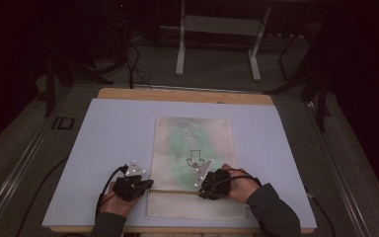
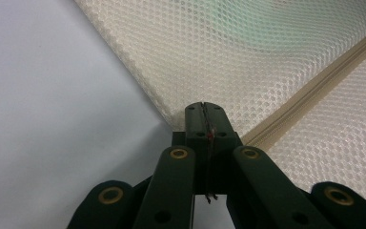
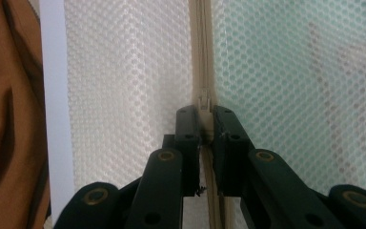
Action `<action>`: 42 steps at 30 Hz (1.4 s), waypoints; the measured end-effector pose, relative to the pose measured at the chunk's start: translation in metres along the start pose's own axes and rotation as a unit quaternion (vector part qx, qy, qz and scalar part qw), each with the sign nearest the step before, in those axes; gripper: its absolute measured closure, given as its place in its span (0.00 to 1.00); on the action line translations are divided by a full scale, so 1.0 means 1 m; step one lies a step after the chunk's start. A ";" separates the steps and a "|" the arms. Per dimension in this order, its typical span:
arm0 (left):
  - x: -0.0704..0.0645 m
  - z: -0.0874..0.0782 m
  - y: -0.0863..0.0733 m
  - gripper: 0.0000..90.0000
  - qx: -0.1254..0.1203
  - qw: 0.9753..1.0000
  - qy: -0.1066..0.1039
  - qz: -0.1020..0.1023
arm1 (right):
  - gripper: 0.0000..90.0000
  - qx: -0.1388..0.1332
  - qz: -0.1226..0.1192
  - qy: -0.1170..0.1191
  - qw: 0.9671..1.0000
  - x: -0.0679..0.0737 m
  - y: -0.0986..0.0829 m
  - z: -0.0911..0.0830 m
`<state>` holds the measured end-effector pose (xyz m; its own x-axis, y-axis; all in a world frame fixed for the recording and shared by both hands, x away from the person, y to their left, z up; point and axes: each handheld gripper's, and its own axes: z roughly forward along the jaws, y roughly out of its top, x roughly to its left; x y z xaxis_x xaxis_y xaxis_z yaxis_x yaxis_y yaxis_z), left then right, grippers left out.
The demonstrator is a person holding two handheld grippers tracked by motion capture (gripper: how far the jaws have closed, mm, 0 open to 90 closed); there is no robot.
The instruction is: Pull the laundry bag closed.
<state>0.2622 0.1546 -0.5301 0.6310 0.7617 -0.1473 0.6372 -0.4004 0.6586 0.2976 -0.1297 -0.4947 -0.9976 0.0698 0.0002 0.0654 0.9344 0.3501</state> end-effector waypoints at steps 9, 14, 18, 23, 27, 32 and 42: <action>0.000 0.000 0.000 1.00 0.001 1.000 0.001 0.000 | 0.92 -0.004 0.005 0.001 1.000 0.000 -0.005 -0.004; 0.000 0.000 0.000 1.00 0.001 1.000 0.001 0.000 | 0.92 -0.004 0.005 0.002 1.000 0.000 -0.005 -0.004; 0.000 0.000 0.000 1.00 0.001 1.000 0.001 0.000 | 0.92 -0.002 0.007 0.001 1.000 -0.001 -0.008 -0.006; -0.001 0.000 0.000 1.00 0.002 1.000 0.002 0.001 | 0.92 0.001 0.006 -0.002 1.000 -0.001 -0.011 -0.008; 0.000 0.000 0.000 1.00 0.001 1.000 0.002 0.000 | 0.92 0.001 0.008 -0.001 1.000 -0.001 -0.012 -0.009; -0.001 0.000 0.000 1.00 0.002 1.000 0.002 0.000 | 0.92 0.001 0.006 0.000 1.000 -0.001 -0.012 -0.010; 0.000 0.000 0.000 1.00 0.001 1.000 0.002 0.000 | 0.92 0.004 0.012 -0.003 1.000 -0.003 -0.020 -0.014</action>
<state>0.2620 0.1541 -0.5299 0.6287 0.7640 -0.1452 0.6387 -0.4008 0.6568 0.2985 -0.1536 -0.4882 -0.9955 0.0950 0.0025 0.0902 0.9353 0.3421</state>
